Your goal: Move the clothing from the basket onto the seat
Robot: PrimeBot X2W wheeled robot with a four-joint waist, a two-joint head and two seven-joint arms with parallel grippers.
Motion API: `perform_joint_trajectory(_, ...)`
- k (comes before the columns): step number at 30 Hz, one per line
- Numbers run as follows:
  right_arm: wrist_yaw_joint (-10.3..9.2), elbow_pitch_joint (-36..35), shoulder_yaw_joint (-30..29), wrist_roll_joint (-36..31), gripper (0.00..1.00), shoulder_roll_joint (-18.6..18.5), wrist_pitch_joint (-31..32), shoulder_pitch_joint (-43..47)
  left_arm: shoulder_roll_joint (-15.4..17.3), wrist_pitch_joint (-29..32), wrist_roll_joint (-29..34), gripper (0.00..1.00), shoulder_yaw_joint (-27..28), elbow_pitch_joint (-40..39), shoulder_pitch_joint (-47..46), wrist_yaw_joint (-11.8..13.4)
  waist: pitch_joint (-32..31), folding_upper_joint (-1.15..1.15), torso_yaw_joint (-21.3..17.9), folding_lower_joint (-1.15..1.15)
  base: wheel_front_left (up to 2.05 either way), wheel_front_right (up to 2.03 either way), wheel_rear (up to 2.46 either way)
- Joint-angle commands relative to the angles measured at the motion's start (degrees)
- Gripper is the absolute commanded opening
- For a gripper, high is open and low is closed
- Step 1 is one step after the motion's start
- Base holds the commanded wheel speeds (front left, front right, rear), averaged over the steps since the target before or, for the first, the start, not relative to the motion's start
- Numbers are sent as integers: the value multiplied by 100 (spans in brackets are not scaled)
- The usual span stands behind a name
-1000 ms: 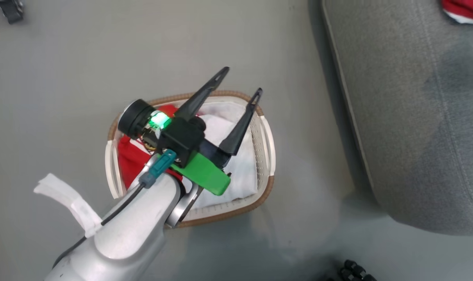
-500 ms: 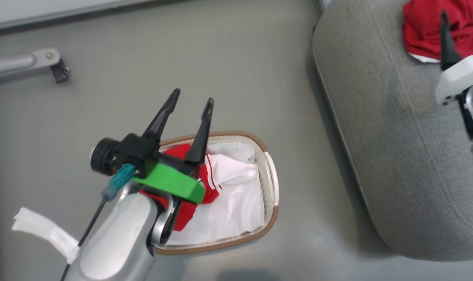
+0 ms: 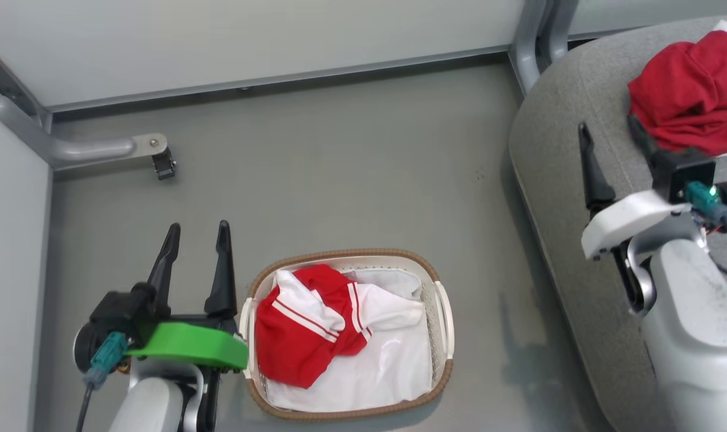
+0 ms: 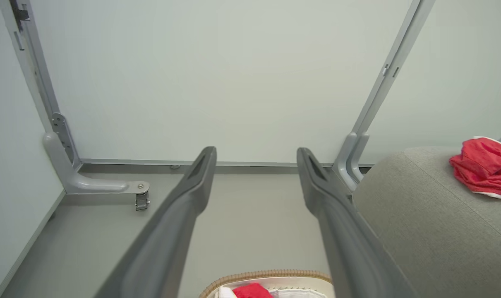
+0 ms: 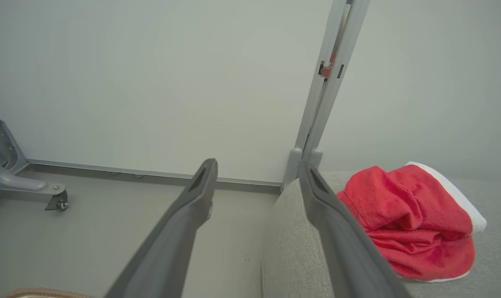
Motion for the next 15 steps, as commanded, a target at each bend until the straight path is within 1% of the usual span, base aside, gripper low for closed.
perform_joint_trajectory(1,-8,-127,-23,-40,100,82,-27,265,-27,-3,81,100,156,-31,196,-35,-235,0,185,0,0,0,0)
perform_joint_trajectory(8,-8,-798,-178,-112,100,549,-28,1265,-253,-3,251,100,790,-74,820,-227,-506,0,297,0,0,0,0)
perform_joint_trajectory(15,-8,-1286,18,-120,100,732,-28,2067,-394,-3,499,100,1087,-131,1247,-369,-692,0,378,0,0,0,0)
